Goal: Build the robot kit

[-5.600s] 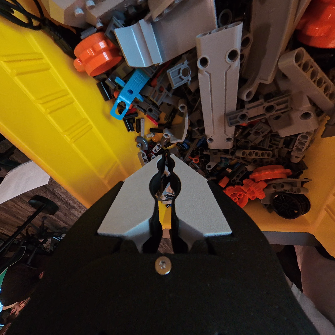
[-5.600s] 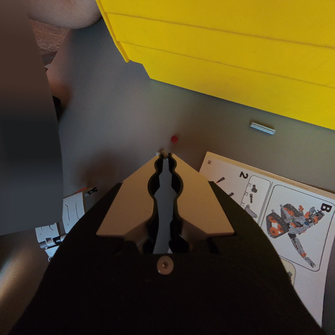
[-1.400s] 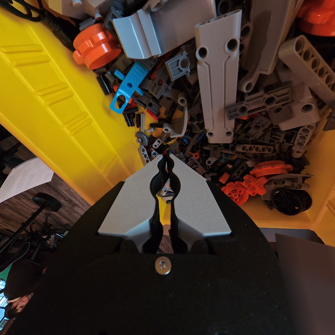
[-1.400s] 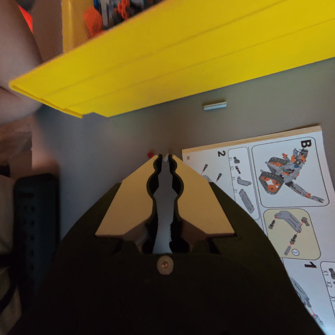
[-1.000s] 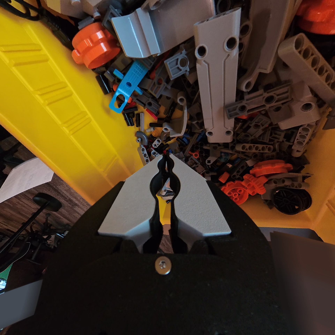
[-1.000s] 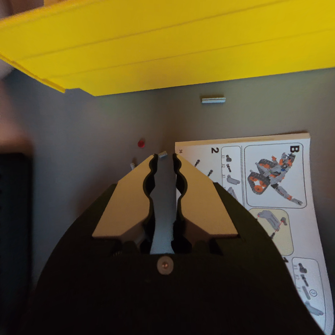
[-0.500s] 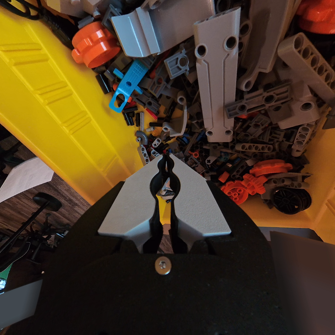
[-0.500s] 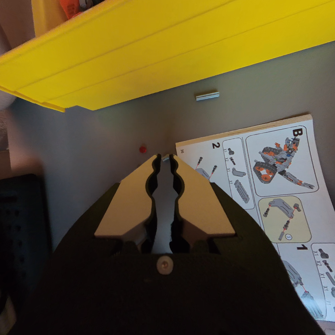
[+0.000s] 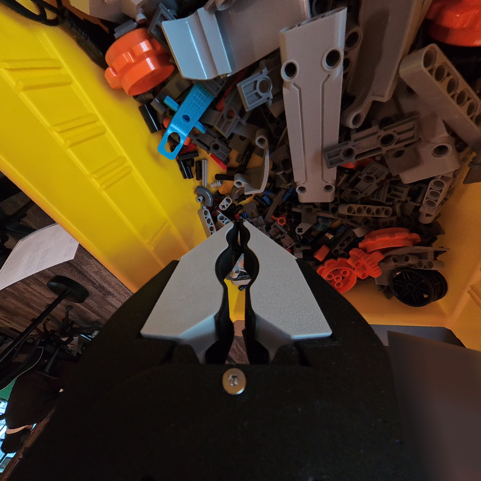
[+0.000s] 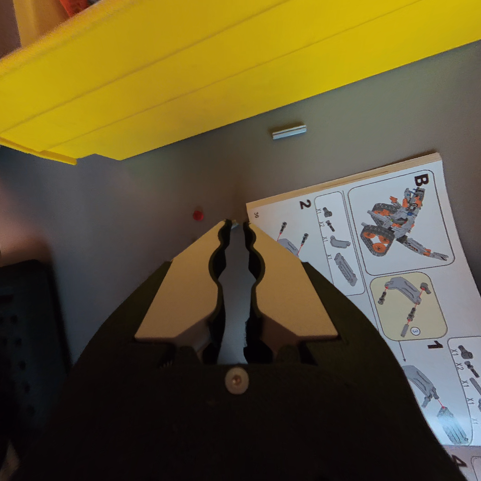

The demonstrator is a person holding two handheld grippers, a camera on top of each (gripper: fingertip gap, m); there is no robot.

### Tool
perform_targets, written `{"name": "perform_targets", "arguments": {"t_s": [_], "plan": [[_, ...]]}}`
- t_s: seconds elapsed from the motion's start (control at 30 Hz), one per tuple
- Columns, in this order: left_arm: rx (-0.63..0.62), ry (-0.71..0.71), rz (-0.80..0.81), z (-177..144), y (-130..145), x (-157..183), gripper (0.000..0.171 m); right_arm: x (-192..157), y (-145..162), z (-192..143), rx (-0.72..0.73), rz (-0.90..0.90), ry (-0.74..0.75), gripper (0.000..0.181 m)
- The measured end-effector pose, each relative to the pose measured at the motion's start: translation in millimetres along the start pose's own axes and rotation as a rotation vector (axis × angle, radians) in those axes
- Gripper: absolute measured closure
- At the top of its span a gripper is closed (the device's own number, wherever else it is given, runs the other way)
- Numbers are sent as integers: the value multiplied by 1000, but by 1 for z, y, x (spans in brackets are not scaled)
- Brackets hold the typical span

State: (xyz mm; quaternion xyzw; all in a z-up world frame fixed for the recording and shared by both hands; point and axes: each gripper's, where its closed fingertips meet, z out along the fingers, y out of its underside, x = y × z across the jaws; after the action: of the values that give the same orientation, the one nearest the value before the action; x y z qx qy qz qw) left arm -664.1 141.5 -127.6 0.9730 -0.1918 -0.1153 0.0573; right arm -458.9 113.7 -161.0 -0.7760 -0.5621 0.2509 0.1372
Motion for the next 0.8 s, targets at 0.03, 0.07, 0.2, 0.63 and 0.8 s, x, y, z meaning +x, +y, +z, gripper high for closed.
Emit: {"name": "perform_targets", "arguments": {"t_s": [0.03,0.07,0.2,0.63,0.8], "plan": [[0,0,0,0,0,0,171,-1,-1,-1,3,-3,8,171],[0,-1,0,0,0,0,171,0,-2,-1,6,-8,22,171],[0,-1,1,0,0,0,171,-4,-3,-3,8,-14,27,171],[-8,-5,-1,0,1,0,171,-5,1,1,-22,-26,74,170],[-7,-5,-2,0,2,0,171,-8,3,2,-41,-78,73,176]]}}
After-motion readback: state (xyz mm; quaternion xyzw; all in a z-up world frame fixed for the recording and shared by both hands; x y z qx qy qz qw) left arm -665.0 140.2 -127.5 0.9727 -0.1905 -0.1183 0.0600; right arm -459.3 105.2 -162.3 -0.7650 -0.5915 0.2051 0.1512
